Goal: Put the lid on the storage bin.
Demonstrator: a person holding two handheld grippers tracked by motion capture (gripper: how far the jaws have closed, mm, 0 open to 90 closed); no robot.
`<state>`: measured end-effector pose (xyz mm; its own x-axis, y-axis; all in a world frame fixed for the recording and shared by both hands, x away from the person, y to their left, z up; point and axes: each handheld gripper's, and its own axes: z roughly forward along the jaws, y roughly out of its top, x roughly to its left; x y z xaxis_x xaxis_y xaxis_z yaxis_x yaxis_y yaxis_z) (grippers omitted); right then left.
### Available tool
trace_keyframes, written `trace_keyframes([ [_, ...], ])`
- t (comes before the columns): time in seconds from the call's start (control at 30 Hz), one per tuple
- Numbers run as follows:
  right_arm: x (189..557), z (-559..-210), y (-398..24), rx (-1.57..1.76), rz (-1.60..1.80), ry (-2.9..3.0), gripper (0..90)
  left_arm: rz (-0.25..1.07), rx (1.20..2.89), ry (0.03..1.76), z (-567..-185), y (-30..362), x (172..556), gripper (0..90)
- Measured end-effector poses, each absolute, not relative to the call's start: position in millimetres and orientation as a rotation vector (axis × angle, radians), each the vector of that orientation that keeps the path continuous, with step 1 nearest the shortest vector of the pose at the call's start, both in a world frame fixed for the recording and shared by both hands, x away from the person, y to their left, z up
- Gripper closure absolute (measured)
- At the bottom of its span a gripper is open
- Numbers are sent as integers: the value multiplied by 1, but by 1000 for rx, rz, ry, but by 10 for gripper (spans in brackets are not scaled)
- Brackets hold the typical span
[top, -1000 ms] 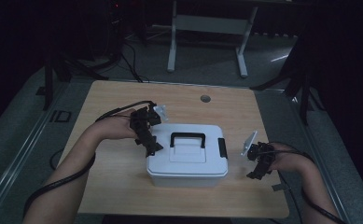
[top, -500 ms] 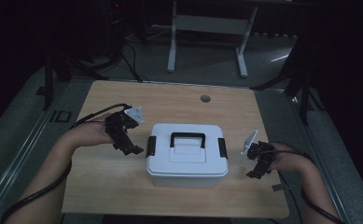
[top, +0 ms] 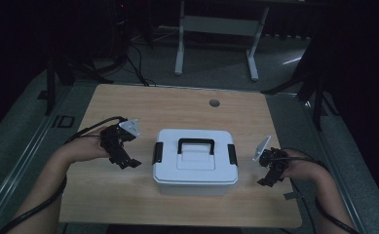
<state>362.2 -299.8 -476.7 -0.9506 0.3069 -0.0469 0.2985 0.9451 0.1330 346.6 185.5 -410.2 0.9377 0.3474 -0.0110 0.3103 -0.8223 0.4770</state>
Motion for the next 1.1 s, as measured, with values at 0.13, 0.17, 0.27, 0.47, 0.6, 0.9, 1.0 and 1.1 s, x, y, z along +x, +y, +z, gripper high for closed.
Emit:
trace_keyframes([
  [0.13, 361, -478, -300, 487, 188, 3028, 142, 100, 2589, 464, -416, 189, 343, 20],
  [0.17, 361, -478, -301, 485, 191, 3028, 142, 95, 2582, 468, -418, 191, 342, 20],
  [0.27, 360, -478, -302, 481, 198, 3024, 142, 113, 2560, 472, -423, 195, 340, 20],
  [0.47, 359, -481, -303, 493, 213, 3019, 142, 71, 2562, 515, -448, 208, 335, 20],
  [0.6, 358, -485, -304, 505, 234, 3020, 142, 46, 2551, 537, -462, 215, 333, 20],
  [0.9, 354, -497, -307, 535, 317, 3014, 142, 36, 2496, 563, -486, 227, 328, 20],
  [1.0, 353, -502, -310, 545, 326, 3013, 142, 23, 2492, 569, -494, 229, 326, 20],
  [1.1, 352, -504, -311, 558, 334, 3011, 142, 32, 2478, 581, -502, 231, 325, 21],
])
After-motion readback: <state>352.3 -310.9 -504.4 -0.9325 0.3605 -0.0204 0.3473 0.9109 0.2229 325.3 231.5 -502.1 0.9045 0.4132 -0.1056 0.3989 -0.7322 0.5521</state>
